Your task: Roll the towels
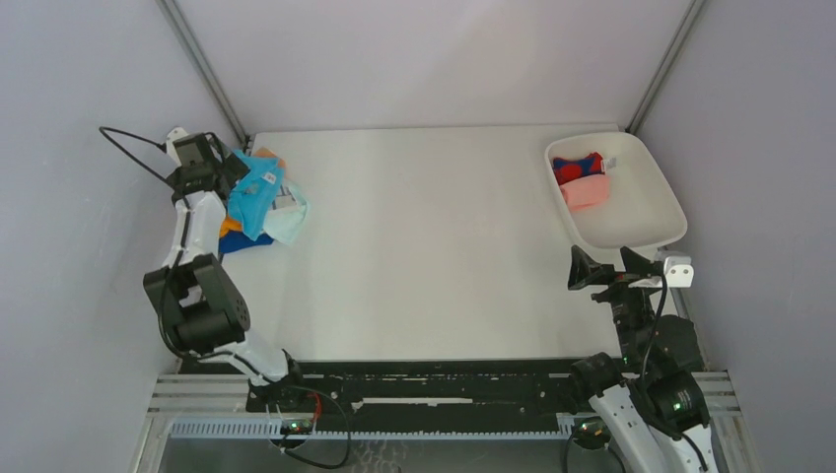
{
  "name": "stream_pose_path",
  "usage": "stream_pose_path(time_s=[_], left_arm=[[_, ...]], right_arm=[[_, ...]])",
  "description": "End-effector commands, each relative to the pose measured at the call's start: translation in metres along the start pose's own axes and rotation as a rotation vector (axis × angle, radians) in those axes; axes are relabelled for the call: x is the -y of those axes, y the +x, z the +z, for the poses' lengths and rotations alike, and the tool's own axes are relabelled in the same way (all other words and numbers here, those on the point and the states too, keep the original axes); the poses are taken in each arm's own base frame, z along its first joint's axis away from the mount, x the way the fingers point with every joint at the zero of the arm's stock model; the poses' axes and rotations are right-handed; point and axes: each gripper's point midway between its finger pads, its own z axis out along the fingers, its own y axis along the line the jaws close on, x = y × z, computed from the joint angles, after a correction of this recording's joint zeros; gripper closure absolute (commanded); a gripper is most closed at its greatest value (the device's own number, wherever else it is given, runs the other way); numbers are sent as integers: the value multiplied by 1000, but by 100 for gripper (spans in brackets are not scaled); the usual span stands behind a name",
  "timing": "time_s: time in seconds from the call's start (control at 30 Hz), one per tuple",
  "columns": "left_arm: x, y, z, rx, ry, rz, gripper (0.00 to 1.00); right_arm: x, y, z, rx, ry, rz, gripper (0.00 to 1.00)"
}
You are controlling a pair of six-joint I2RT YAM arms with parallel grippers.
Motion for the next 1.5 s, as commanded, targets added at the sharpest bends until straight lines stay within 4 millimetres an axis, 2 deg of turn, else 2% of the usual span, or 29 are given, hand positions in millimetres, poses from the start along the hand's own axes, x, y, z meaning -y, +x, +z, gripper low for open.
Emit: stream_pose_path(time_s=[0.0,0.03,0.1,0.17,0.27,0.33,0.43,0.53,0.67,0.8,1.03,1.2,1.37,1.47], left_arm=[[25,-38,30,65,50,-74,10],[29,-36,38,47,57,-70,12],[37,-34,50,22,81,-62,25],[46,-36,53,12,119,-46,47],[60,-53,35,40,196,-22,83],[73,-67,10,74,259,2,98],[100,-89,-44,149,368,59,100],[132,-100,-106,208,474,134,100],[167,-91,-188,235,620,208,100],[194,-67,-262,218,806,203,100],[228,-12,-362,107,1138,107,98],[252,59,-401,-54,1298,56,97],[284,137,-416,-185,1335,64,95],[300,174,-418,-276,1351,8,95]], right_arm=[[2,-1,6,1,13,-24,0],[2,0,7,-3,18,-27,0],[3,1,8,-7,21,-28,0],[3,1,8,-9,22,-29,0],[3,1,8,-9,20,-29,0],[1,1,8,-8,12,-28,0],[-1,-2,6,5,-1,-22,0],[-4,-6,4,23,-19,-14,0],[-12,-14,-1,50,-66,8,0],[-28,-19,-3,31,-140,45,0],[-60,-32,-5,-34,-285,75,0],[-75,-28,-4,-108,-353,81,0],[-81,-18,-1,-159,-379,85,0],[-87,-7,2,-213,-402,88,0]])
